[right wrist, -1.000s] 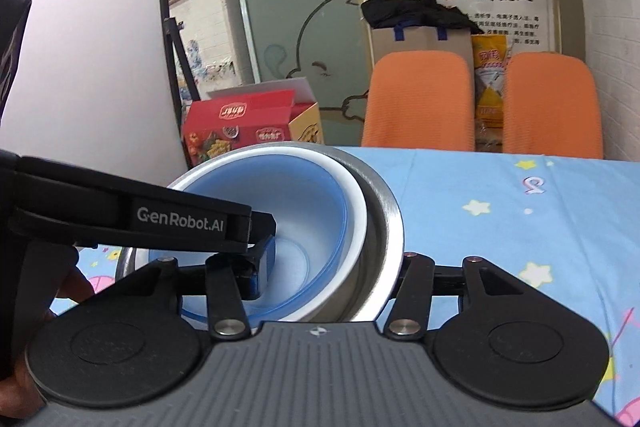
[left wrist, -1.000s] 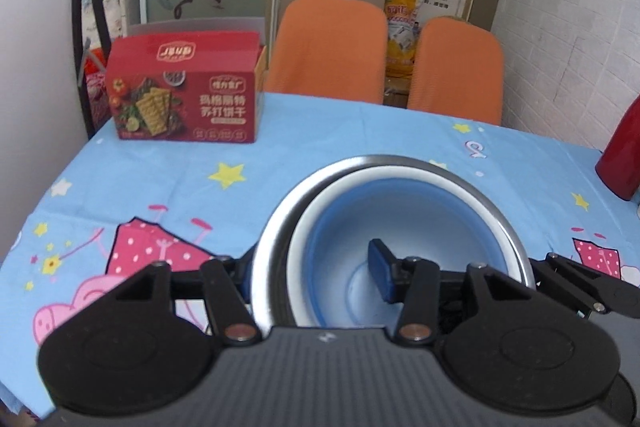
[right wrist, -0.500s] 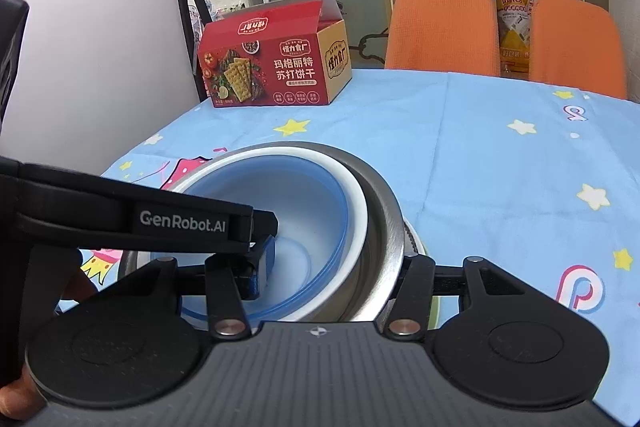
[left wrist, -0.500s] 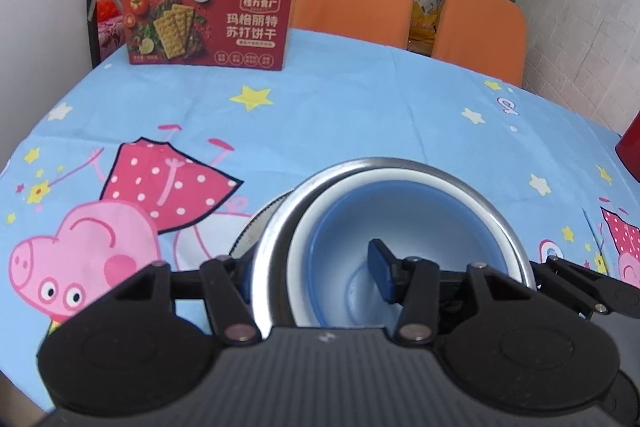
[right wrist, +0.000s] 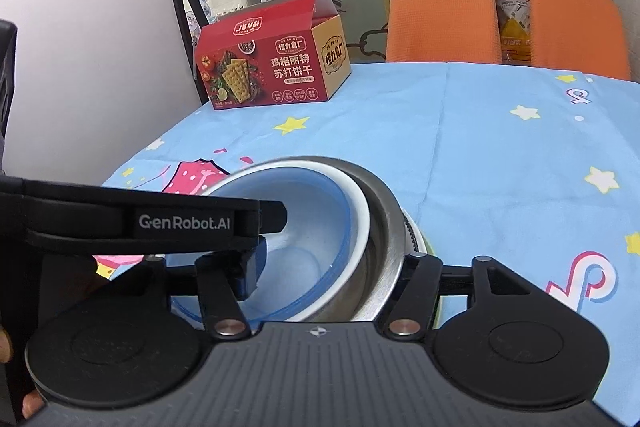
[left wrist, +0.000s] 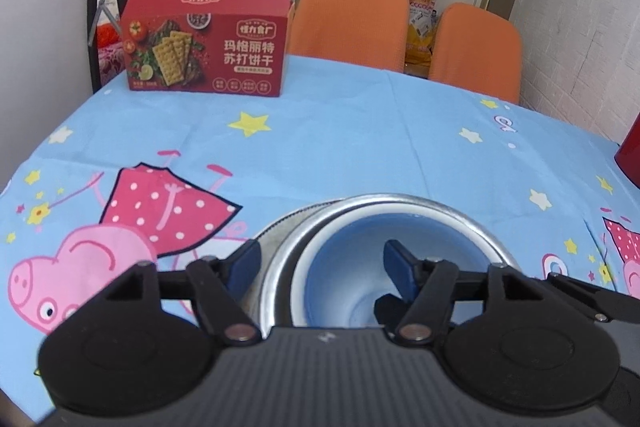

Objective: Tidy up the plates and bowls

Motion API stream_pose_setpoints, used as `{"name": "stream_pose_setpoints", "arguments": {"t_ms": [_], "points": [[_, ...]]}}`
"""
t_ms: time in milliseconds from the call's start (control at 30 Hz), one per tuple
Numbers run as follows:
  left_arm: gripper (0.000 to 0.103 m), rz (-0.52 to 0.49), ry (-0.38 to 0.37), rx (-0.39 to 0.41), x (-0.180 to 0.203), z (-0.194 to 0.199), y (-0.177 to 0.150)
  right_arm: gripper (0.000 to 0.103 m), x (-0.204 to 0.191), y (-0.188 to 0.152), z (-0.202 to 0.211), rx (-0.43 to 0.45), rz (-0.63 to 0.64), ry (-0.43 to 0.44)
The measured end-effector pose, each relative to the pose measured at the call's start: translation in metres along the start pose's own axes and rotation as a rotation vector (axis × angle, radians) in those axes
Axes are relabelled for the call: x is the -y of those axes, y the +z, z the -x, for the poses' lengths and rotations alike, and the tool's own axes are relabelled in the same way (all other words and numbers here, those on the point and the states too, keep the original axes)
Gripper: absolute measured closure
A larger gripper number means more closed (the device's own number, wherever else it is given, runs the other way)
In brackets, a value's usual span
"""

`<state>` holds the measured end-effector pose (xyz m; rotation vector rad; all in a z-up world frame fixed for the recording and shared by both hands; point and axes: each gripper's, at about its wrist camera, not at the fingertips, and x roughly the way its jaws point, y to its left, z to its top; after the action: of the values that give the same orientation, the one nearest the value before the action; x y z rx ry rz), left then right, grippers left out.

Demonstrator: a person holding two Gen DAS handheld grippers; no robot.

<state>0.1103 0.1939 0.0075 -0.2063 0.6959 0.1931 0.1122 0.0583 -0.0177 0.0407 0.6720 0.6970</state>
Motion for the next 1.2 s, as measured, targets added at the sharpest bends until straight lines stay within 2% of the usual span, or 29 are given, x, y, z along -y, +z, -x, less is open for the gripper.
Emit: {"name": "stream_pose_setpoints", "arguments": {"t_ms": [100, 233, 367, 467, 633, 867, 1200], "points": [[0.036, 0.01, -0.002, 0.034, -0.001, 0.008, 0.004, 0.0, 0.001, 0.0, 0.003, 0.004, -0.024, 0.016], [0.035, 0.037, -0.016, 0.078, -0.003, 0.022, 0.007, 0.0, 0.002, 0.003, 0.013, 0.062, -0.051, -0.007], [0.035, 0.054, -0.015, 0.106, -0.002, 0.034, 0.01, 0.0, -0.001, 0.004, 0.014, 0.054, -0.05, 0.002], [0.034, 0.04, -0.002, 0.111, 0.001, 0.04, 0.01, 0.0, -0.006, 0.001, 0.015, 0.031, -0.003, 0.025], [0.033, 0.03, -0.002, 0.128, 0.007, 0.052, 0.007, 0.0, 0.008, 0.008, 0.041, 0.121, -0.027, -0.021], [0.032, -0.011, -0.029, 0.129, 0.037, 0.061, -0.007, 0.0, 0.04, 0.003, 0.074, 0.168, -0.072, -0.125], [0.03, -0.104, -0.066, 0.156, 0.094, 0.094, -0.038, 0.0, 0.096, -0.026, 0.14, 0.262, -0.165, -0.375]]}}
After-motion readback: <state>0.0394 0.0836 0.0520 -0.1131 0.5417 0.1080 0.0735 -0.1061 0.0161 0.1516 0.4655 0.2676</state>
